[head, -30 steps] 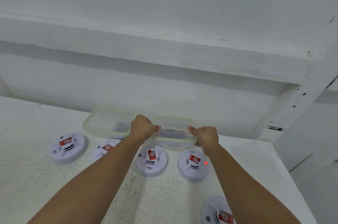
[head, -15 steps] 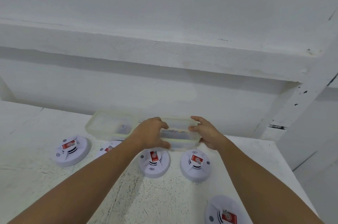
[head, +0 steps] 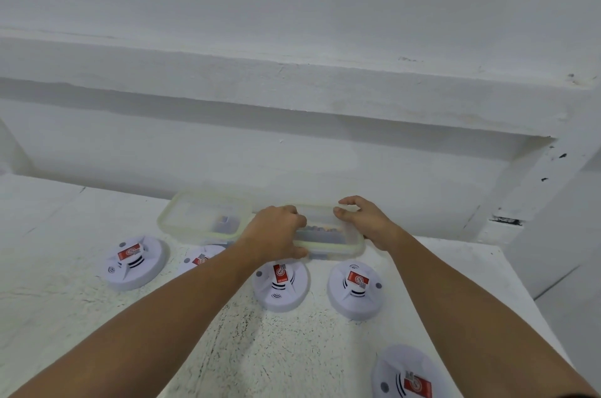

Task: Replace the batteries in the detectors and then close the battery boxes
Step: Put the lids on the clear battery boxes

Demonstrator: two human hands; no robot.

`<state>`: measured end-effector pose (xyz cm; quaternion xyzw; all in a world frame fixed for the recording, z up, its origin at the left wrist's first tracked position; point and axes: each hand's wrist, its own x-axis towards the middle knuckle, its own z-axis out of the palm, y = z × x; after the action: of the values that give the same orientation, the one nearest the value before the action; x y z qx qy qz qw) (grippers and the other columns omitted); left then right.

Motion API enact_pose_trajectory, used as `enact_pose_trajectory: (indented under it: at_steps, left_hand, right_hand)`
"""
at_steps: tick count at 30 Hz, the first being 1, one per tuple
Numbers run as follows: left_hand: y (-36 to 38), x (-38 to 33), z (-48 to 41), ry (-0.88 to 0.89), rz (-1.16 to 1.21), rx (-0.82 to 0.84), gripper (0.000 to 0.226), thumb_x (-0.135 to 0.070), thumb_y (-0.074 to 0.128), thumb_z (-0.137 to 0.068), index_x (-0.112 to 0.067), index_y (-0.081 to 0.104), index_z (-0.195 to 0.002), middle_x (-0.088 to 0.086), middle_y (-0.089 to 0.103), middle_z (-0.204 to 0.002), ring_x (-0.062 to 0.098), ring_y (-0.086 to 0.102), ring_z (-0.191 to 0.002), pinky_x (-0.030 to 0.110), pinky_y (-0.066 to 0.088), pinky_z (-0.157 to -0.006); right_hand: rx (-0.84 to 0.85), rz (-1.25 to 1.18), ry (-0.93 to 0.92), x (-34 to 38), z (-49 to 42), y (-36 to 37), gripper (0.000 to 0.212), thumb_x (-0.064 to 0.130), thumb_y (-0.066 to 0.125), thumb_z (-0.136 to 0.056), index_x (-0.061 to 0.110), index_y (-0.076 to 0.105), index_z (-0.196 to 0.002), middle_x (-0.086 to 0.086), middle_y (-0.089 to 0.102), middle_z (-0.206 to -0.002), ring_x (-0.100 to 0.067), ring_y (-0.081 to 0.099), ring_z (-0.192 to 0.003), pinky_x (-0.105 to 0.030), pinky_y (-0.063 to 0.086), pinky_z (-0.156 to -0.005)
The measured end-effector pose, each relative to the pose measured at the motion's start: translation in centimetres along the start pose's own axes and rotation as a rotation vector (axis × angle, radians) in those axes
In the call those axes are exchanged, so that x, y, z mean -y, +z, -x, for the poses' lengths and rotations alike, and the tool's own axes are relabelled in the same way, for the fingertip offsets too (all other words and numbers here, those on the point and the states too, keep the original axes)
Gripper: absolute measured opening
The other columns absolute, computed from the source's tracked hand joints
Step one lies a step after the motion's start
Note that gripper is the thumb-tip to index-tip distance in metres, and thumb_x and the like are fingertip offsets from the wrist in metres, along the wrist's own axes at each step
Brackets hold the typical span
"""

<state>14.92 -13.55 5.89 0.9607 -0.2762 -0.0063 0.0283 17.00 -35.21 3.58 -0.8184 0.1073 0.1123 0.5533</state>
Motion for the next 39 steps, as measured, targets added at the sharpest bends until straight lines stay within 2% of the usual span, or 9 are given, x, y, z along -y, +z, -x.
enact_pose_trajectory:
  at_steps: [5,9,14,22,26,30,34,36,39]
  left_hand:
    - [-1.0,0.9,0.0,-0.041,0.162,0.068,0.078,-0.066,0.071,-0.067,-0.024,0.057,-0.131,-0.002,0.057,-0.128,0.017,0.053,-0.116,0.031,0.040,-0.096]
    - [-1.3,1.5,-0.2,-0.058,0.227,0.080,0.066,-0.055,0.075,-0.071,-0.027,0.060,-0.128,-0.003,0.056,-0.131,0.017,0.049,-0.121,0.031,0.037,-0.099]
    - [-1.2,1.4,-0.5,-0.122,0.333,0.050,0.064,-0.051,0.082,-0.063,-0.027,0.065,-0.121,-0.006,0.059,-0.125,0.015,0.051,-0.119,0.029,0.039,-0.096]
    - [-1.2,1.5,-0.6,-0.138,0.378,0.045,0.063,-0.048,0.085,-0.061,-0.027,0.067,-0.117,-0.007,0.061,-0.124,0.014,0.052,-0.117,0.026,0.038,-0.091]
    - [-1.2,1.5,-0.5,-0.140,0.389,0.057,0.064,-0.046,0.086,-0.060,-0.027,0.066,-0.118,-0.007,0.060,-0.124,0.015,0.051,-0.118,0.028,0.039,-0.094]
    - [-1.5,1.3,-0.3,-0.138,0.426,0.084,0.065,-0.041,0.086,-0.062,-0.024,0.063,-0.121,-0.004,0.057,-0.126,0.017,0.049,-0.120,0.029,0.039,-0.095]
    - [-2.1,0.7,-0.1,-0.127,0.401,0.122,0.066,-0.037,0.085,-0.066,-0.020,0.060,-0.124,0.000,0.053,-0.129,0.020,0.047,-0.122,0.029,0.037,-0.095]
    - [-2.4,0.5,0.3,-0.136,0.430,0.115,0.065,-0.037,0.083,-0.069,-0.019,0.058,-0.127,0.001,0.051,-0.134,0.020,0.046,-0.125,0.029,0.036,-0.099]
    - [-3.2,0.7,0.9,-0.133,0.472,0.010,0.058,-0.037,0.077,-0.077,-0.019,0.057,-0.128,0.000,0.050,-0.137,0.017,0.044,-0.127,0.025,0.033,-0.100]
  right_hand:
    - [0.064,-0.086,0.009,-0.1,-0.4,-0.2,0.020,0.031,0.063,-0.089,0.019,0.059,-0.105,-0.005,0.064,-0.104,-0.023,0.062,-0.085,-0.037,0.048,-0.074]
    - [0.085,-0.128,0.026,-0.4,-0.8,-0.2,0.015,0.027,0.061,-0.090,0.016,0.059,-0.100,-0.006,0.065,-0.099,-0.023,0.063,-0.086,-0.040,0.050,-0.081]
    - [0.066,-0.164,0.033,-0.6,-1.5,-0.2,0.017,0.021,0.064,-0.089,0.010,0.062,-0.101,-0.007,0.067,-0.096,-0.027,0.063,-0.089,-0.048,0.049,-0.092]
    - [0.064,-0.181,0.046,-0.5,-1.7,0.0,0.012,0.023,0.064,-0.089,0.011,0.063,-0.087,-0.007,0.068,-0.089,-0.029,0.063,-0.086,-0.047,0.049,-0.091]
    - [0.016,-0.128,0.024,-0.7,-1.2,0.4,0.019,0.031,0.061,-0.090,0.012,0.062,-0.095,-0.010,0.068,-0.102,-0.032,0.065,-0.096,-0.049,0.049,-0.093]
    - [-0.096,-0.065,-0.013,-0.4,-0.1,1.1,0.031,0.035,0.061,-0.090,0.009,0.062,-0.106,-0.009,0.065,-0.109,-0.029,0.061,-0.102,-0.039,0.048,-0.090]
    - [-0.244,0.167,-0.049,0.4,2.0,1.4,0.051,0.045,0.050,-0.094,0.010,0.048,-0.132,-0.007,0.051,-0.135,-0.027,0.048,-0.124,-0.035,0.038,-0.100]
    - [-0.287,0.187,-0.080,1.0,3.3,1.1,0.051,0.046,0.047,-0.095,0.011,0.047,-0.132,-0.008,0.051,-0.136,-0.025,0.049,-0.123,-0.032,0.039,-0.097]
    - [-0.302,0.188,-0.133,2.2,5.5,0.5,0.039,0.037,0.053,-0.094,0.014,0.052,-0.125,-0.007,0.055,-0.127,-0.023,0.053,-0.115,-0.026,0.038,-0.087]
